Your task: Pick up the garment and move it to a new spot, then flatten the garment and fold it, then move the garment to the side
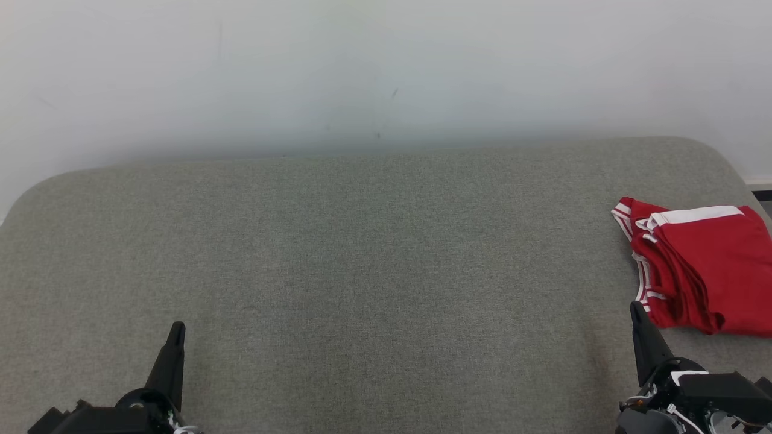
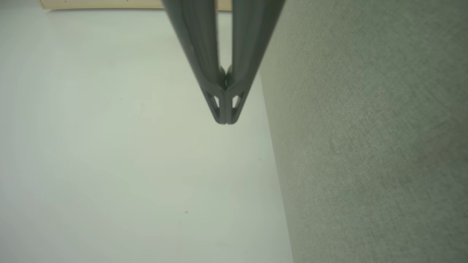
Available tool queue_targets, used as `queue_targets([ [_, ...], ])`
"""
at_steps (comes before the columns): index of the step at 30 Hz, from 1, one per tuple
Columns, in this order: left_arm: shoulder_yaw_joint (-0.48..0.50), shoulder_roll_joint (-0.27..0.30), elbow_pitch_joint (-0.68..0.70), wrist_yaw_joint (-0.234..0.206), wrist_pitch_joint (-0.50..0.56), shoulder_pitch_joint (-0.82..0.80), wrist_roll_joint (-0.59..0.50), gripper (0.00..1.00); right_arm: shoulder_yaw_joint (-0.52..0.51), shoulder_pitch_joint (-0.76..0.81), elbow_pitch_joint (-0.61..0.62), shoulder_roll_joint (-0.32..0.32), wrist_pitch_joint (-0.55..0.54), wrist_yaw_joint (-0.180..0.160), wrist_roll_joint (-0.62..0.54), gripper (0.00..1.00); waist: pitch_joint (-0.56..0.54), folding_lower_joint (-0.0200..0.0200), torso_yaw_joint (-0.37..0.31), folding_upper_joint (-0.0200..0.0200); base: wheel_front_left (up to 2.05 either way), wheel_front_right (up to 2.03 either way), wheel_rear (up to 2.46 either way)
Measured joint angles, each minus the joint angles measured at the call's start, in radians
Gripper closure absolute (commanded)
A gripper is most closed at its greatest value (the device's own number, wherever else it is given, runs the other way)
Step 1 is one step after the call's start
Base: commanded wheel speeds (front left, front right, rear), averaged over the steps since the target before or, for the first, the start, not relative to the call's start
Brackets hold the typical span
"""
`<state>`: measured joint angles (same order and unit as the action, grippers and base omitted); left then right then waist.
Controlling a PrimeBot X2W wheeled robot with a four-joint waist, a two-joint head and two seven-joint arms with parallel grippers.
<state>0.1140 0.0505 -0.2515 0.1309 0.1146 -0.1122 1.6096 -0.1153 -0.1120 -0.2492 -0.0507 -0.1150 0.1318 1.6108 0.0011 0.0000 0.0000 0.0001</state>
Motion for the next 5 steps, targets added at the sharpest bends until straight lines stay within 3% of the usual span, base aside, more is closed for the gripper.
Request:
queue_targets([
  [5,0.000,0.000,0.000,0.000,0.000,0.000,0.000,1.00,0.000,0.000,0.000,0.000,0.000,0.000,0.000,1.00,0.000,0.0000,0.000,0.0000,0.00,0.00,0.00],
])
